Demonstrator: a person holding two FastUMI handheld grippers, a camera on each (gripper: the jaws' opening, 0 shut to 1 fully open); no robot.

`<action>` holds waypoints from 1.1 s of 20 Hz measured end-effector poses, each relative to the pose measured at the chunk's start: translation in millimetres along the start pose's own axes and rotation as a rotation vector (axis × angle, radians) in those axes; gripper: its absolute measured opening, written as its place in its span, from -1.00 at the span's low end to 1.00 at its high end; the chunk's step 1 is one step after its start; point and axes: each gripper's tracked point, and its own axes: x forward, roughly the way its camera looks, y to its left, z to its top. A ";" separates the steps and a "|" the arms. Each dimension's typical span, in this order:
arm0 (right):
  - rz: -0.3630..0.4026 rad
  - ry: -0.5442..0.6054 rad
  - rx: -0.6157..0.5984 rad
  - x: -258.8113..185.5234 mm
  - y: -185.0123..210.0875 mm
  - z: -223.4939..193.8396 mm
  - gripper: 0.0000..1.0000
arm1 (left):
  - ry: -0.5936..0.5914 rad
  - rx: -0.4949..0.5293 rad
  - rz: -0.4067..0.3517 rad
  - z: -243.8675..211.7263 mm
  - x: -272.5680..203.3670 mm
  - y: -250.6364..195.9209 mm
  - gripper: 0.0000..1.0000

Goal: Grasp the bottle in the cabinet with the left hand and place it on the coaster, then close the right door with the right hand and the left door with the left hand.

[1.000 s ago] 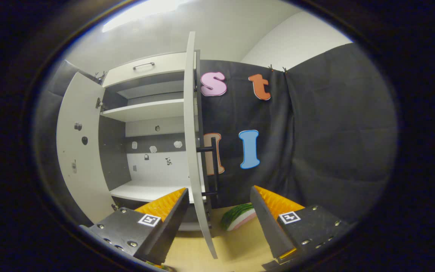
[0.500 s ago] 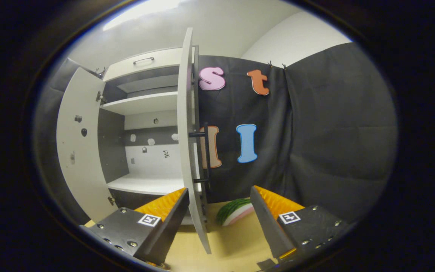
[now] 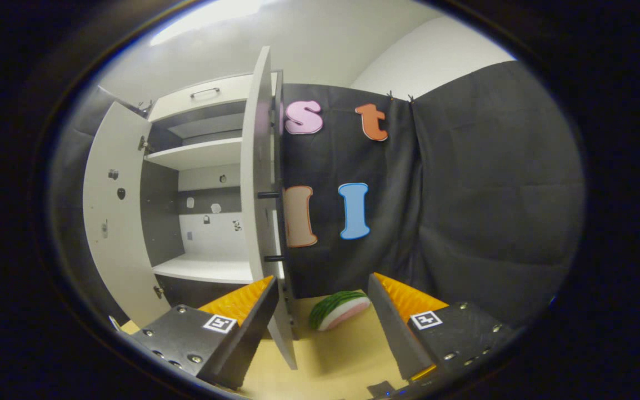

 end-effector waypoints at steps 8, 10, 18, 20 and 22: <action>-0.042 -0.055 0.005 9.2 -47.6 33.8 0.96 | -0.125 0.099 0.023 111.5 -8.2 -1.5 0.79; -0.043 -0.069 0.011 15.4 -55.2 39.9 0.96 | -0.160 0.054 0.033 145.3 -14.0 1.3 0.86; -0.021 -0.085 -0.029 53.8 -67.0 47.5 0.95 | -0.249 0.063 0.186 227.7 -40.4 57.8 0.95; -0.013 -0.101 -0.011 67.7 -67.2 50.3 0.96 | -0.247 0.109 0.197 230.9 -51.5 61.8 0.94; -0.010 -0.097 -0.015 81.7 -66.0 48.4 0.96 | -0.243 0.098 0.192 229.2 -60.1 63.0 0.95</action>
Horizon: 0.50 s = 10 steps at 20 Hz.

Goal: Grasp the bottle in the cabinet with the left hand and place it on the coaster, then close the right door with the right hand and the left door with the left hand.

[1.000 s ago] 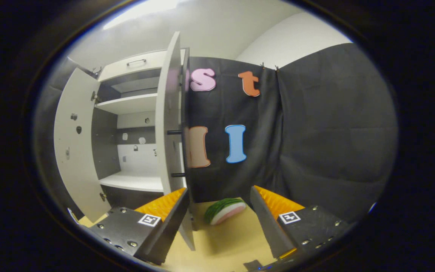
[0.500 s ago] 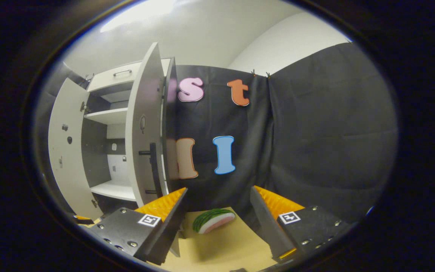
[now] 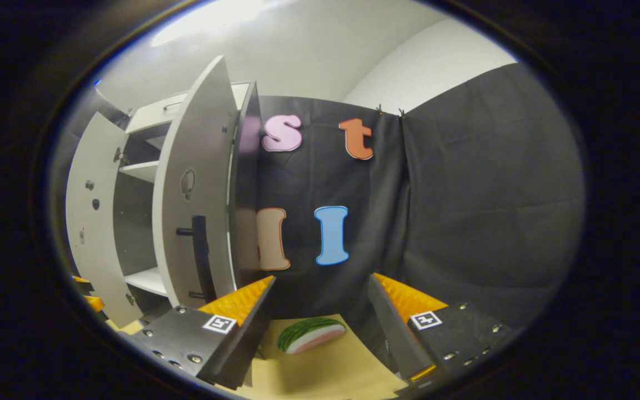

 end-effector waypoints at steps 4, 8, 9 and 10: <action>0.022 0.021 0.036 23.6 13.2 -6.7 0.96 | 0.059 -0.065 0.021 -0.7 -10.9 5.8 0.94; 0.072 0.019 0.038 34.8 43.1 -10.8 0.96 | 0.028 -0.089 0.044 37.1 -12.1 16.4 0.95; 0.089 0.020 0.041 35.7 51.6 -8.4 0.96 | 0.014 -0.093 0.052 49.1 -13.6 20.3 0.94; 0.112 0.023 0.041 34.5 61.1 -6.7 0.96 | -0.001 -0.099 0.059 62.5 -15.3 25.3 0.94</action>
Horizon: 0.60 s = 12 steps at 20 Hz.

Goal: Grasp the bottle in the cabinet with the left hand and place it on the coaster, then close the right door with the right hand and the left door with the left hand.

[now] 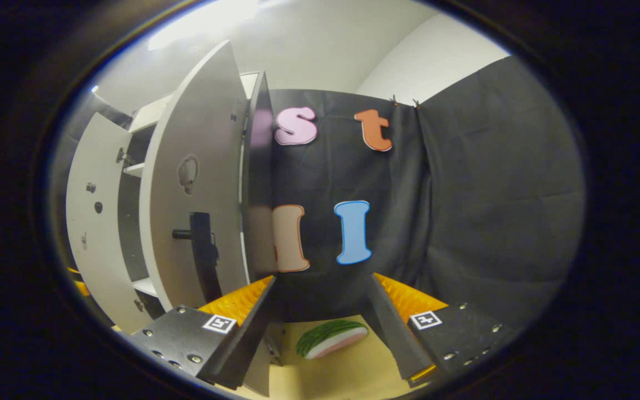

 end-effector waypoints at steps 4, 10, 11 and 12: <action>0.103 0.008 -0.060 2.5 40.6 3.0 0.96 | -0.029 -0.020 0.044 44.5 -7.2 21.7 0.94; 0.060 0.027 -0.086 -4.1 38.3 4.0 0.76 | -0.088 -0.029 0.106 75.5 -25.7 65.9 0.92; 0.063 0.028 -0.081 -3.9 39.6 4.5 0.82 | -0.091 -0.021 0.106 74.9 -27.7 70.4 0.92; 0.067 0.031 -0.079 -4.3 40.1 3.8 0.82 | -0.093 -0.015 0.114 74.6 -27.8 76.9 0.91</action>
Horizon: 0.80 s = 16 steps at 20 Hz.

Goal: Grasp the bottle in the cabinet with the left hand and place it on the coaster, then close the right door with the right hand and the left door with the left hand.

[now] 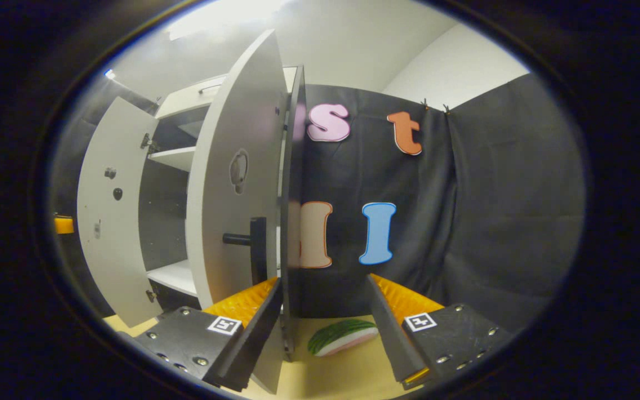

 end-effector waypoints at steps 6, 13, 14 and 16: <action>0.023 0.000 -0.002 -1.3 26.0 -0.1 0.76 | 0.016 -0.028 0.024 -4.4 -1.0 19.0 0.92; -0.003 0.031 0.025 16.5 67.9 -9.8 0.82 | 0.036 -0.041 0.044 -16.8 -9.5 34.4 0.92; -0.002 0.034 0.035 18.0 73.3 -11.9 0.82 | 0.039 -0.047 0.042 -18.3 -9.4 37.6 0.92; 0.003 0.035 0.032 19.6 81.3 -10.8 0.76 | 0.049 -0.050 0.049 -21.4 -6.6 47.4 0.87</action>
